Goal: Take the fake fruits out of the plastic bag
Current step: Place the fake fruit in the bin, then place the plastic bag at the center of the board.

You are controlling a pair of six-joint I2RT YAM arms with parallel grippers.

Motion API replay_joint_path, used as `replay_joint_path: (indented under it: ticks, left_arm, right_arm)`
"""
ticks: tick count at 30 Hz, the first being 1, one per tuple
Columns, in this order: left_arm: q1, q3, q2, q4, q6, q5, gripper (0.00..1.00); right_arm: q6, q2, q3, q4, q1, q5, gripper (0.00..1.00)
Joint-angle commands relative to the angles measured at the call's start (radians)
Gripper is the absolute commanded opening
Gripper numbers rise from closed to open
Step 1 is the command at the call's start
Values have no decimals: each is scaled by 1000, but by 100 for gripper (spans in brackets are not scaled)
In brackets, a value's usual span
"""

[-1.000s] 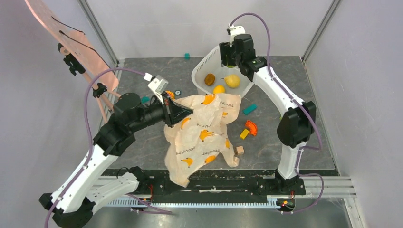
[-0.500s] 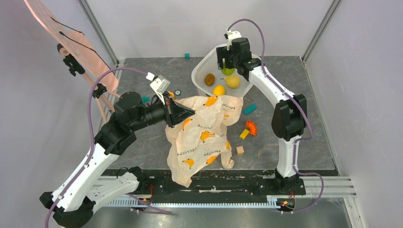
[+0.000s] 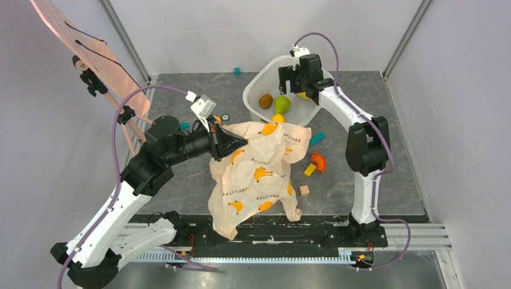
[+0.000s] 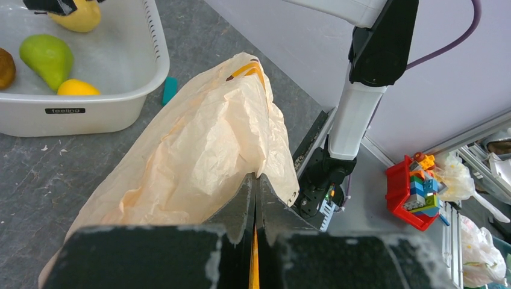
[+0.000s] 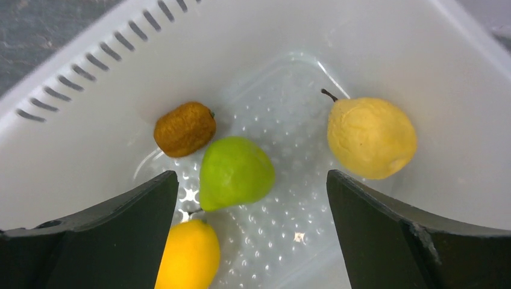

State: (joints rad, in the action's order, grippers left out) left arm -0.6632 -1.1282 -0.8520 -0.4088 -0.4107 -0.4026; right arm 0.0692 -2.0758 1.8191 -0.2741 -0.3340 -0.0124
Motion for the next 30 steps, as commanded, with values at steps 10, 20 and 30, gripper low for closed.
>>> replay_joint_path:
  ticks: [10,20,30]
  left_arm:
    - [-5,-101,-123,70,34,-49,2]
    - [-3,66,-224,-98,2,239,48]
    - [-3,115,-173,-164,-21,351,100]
  right_arm:
    - [-15,664,-496,208,0,142,98]
    - [3,1222,-882,124,0,-67,98]
    - [116,1498,-1172,22,0,-150,98]
